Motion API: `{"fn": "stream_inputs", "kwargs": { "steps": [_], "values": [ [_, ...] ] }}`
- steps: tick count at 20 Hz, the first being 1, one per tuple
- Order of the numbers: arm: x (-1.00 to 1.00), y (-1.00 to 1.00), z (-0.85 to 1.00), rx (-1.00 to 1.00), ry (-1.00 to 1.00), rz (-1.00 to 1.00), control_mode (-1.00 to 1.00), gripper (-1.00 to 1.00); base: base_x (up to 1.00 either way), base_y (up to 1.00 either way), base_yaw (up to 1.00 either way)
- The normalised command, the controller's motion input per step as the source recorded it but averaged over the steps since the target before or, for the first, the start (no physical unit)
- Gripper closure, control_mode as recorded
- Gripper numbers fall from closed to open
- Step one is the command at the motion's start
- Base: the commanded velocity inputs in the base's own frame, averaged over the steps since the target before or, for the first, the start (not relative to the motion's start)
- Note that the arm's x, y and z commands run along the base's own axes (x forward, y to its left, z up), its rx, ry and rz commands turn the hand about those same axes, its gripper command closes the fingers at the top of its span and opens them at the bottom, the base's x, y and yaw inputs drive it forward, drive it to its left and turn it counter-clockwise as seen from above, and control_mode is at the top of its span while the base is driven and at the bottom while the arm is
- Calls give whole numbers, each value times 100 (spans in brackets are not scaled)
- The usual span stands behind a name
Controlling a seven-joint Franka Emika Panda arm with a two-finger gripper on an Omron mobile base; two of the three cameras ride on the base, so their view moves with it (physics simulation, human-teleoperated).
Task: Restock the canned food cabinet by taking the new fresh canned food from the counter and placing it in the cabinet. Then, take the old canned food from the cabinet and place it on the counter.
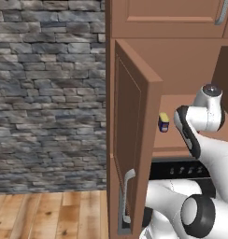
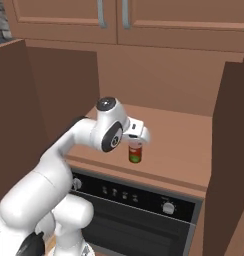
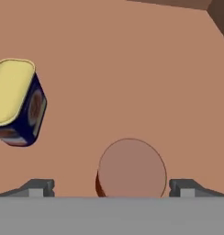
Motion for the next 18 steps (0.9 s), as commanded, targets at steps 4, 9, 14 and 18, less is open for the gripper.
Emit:
{"fn": "stream_inputs", "kwargs": {
  "steps": [4,9,14,18],
  "values": [
    [25,-13,-10,0,33,0,-100,-100,0,0,0],
    [3,-21,-11,0,24,0,-100,-100,0,0,0],
    [-1,-42,-7,2,6,0,-100,-100,0,0,0],
    [0,0,-2,4,0,0,-100,-100,0,0,0]
  ]
}}
